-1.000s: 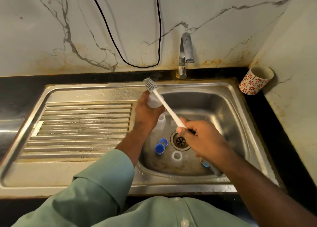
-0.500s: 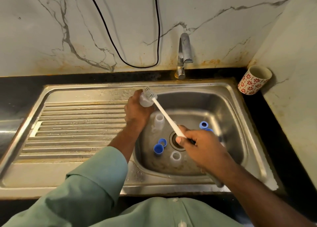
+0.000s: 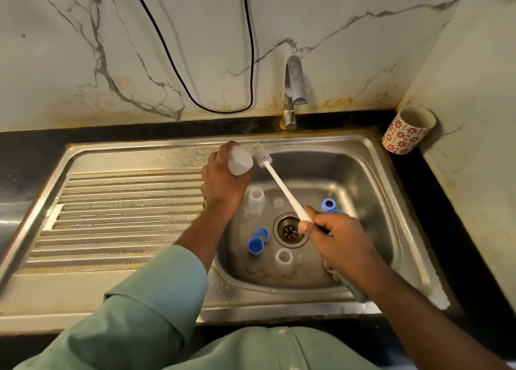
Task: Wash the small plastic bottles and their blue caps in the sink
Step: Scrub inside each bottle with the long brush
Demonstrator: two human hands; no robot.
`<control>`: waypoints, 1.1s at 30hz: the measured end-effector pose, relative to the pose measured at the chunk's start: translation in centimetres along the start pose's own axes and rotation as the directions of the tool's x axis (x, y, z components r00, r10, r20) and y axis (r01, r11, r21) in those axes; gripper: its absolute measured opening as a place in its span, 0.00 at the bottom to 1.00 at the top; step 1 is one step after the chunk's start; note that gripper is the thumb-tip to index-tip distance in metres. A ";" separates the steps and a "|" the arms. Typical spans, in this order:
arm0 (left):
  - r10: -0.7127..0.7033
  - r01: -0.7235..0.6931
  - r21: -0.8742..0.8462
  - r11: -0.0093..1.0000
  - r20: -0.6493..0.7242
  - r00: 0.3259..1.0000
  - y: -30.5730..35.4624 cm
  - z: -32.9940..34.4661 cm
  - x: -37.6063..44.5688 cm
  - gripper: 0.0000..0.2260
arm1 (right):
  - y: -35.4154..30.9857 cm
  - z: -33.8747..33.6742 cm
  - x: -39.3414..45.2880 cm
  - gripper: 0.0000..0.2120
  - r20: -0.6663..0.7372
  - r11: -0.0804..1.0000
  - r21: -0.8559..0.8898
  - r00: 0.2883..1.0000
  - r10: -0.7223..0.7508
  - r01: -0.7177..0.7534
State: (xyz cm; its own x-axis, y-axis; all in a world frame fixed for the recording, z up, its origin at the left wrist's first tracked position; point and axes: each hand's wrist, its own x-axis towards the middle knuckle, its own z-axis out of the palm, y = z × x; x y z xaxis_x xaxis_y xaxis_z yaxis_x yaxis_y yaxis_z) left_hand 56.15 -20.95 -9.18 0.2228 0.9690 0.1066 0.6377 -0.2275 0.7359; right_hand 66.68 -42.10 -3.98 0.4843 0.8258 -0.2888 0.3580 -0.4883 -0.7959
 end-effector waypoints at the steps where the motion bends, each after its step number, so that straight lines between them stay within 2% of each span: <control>1: 0.015 -0.015 -0.014 1.000 0.011 1.000 0.2 0.0 -0.1 0.30 | 0.2 -0.1 0.0 0.11 -0.001 1.000 0.014 1.000 0.002 -0.002; 6: 0.042 -0.040 -0.034 0.999 0.065 0.997 0.3 0.5 -0.1 0.29 | 1.1 -0.2 -0.1 0.10 -0.043 1.000 -0.006 0.999 -0.011 0.010; 9: 0.037 -0.033 -0.047 0.998 0.072 0.997 0.5 0.8 -0.2 0.30 | 1.6 -0.4 0.2 0.10 -0.012 1.000 0.000 1.000 -0.018 0.018; 12: 0.050 -0.044 -0.081 0.996 0.075 0.996 0.5 1.3 0.0 0.29 | 2.4 -0.6 0.0 0.11 -0.070 1.000 -0.007 0.997 0.013 -0.014; 14: 0.047 -0.039 -0.090 0.995 0.089 0.995 0.7 1.5 0.1 0.30 | 2.7 -0.6 -0.3 0.11 -0.024 1.000 0.012 0.999 0.027 -0.027; 18: 0.077 -0.067 -0.069 0.995 0.158 0.984 1.3 1.9 -0.6 0.32 | 4.4 -1.5 0.9 0.05 -0.037 0.992 -0.003 0.991 0.129 -0.129; 21: 0.050 -0.022 -0.118 0.993 0.234 0.971 1.8 2.8 -1.2 0.35 | 6.3 -2.6 2.1 0.06 -0.094 0.981 0.025 0.976 0.196 -0.194; 23: 0.006 0.014 -0.065 0.998 0.290 0.957 2.1 3.8 -0.9 0.34 | 7.0 -2.8 2.1 0.08 -0.123 0.980 0.053 0.973 0.195 -0.190; 25: -0.068 0.072 0.004 0.997 0.385 0.921 2.4 5.5 -0.2 0.32 | 7.5 -2.7 2.4 0.09 -0.126 0.971 0.099 0.965 0.228 -0.217; 29: -0.212 0.193 0.095 0.977 0.571 0.793 3.3 9.7 1.2 0.30 | 8.7 -3.0 3.8 0.09 -0.130 0.947 0.170 0.946 0.296 -0.273; 32: -0.185 0.064 0.194 0.979 0.705 0.684 3.5 12.8 2.2 0.29 | 9.7 -3.3 4.9 0.08 -0.140 0.937 0.182 0.935 0.326 -0.299; 33: -0.156 -0.009 0.220 0.975 0.720 0.676 3.3 13.7 2.3 0.28 | 9.9 -3.5 5.2 0.08 -0.149 0.935 0.190 0.932 0.330 -0.300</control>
State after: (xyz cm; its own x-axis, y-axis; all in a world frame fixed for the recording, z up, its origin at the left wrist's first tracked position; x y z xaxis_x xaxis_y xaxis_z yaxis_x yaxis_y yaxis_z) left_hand 68.87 -20.74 -15.62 0.5821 0.6212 -0.5247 0.7824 -0.2523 0.5693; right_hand 75.51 -43.69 -11.54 0.6883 0.5669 -0.4526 0.0372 -0.6507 -0.7584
